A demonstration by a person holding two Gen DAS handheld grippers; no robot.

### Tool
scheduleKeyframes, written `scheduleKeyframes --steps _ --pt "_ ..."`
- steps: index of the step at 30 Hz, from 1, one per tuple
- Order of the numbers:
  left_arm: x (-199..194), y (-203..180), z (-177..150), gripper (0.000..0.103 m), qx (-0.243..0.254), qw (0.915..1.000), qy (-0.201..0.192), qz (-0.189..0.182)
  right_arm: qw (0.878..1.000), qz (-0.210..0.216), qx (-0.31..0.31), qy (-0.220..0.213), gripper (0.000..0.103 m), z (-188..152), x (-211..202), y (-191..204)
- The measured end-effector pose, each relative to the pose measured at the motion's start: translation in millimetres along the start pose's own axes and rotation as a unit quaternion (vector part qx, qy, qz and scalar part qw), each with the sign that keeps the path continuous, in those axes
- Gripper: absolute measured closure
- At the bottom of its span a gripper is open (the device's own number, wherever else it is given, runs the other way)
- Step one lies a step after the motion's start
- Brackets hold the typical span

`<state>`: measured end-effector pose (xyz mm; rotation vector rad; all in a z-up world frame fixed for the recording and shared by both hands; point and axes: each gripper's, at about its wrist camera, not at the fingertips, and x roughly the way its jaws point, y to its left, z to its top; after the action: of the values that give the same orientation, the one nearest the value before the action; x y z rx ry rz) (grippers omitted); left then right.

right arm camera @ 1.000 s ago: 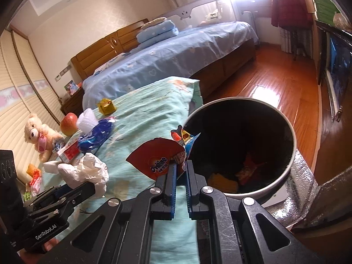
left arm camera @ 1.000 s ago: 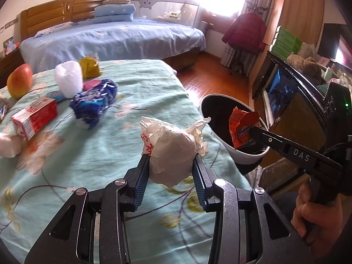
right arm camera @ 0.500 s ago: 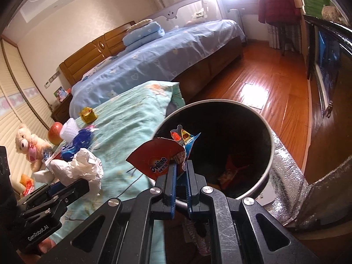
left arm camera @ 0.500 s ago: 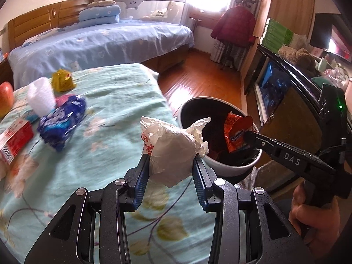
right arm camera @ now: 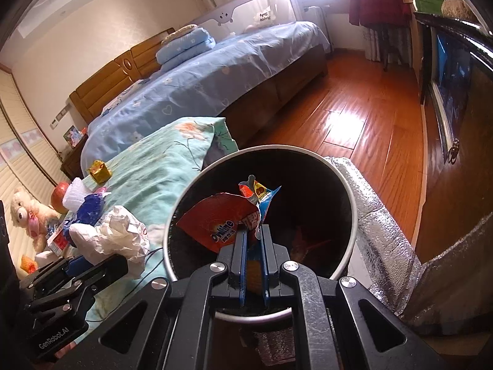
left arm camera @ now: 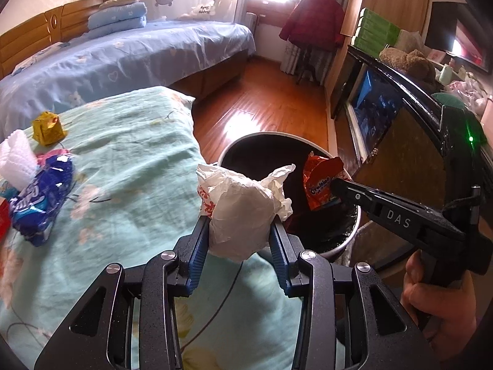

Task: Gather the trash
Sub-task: 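Carry the tissue and Oreo wrapper over the trash bin with both tools, then open both tools to drop the tissue and wrapper into the bin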

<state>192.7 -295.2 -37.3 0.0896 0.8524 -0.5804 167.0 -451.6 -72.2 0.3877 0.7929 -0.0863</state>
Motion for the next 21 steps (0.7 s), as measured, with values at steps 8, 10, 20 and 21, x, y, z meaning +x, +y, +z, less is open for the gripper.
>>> scheduleKeyframes --steps 8,10,20,21 --pt "18 -9 10 0.065 0.009 0.9999 0.013 -0.004 1.0 -0.005 0.009 0.007 0.096 8 10 -12" --pt "22 -13 12 0.065 0.013 0.9997 0.018 -0.009 1.0 -0.005 0.013 0.009 0.095 9 12 -15" --pt "25 -9 10 0.034 -0.003 0.9997 0.021 -0.011 0.999 -0.002 0.037 0.008 0.057 13 15 -27" --pt "24 -6 8 0.034 -0.007 0.9997 0.021 -0.011 0.999 -0.001 0.037 0.006 0.057 12 13 -27"
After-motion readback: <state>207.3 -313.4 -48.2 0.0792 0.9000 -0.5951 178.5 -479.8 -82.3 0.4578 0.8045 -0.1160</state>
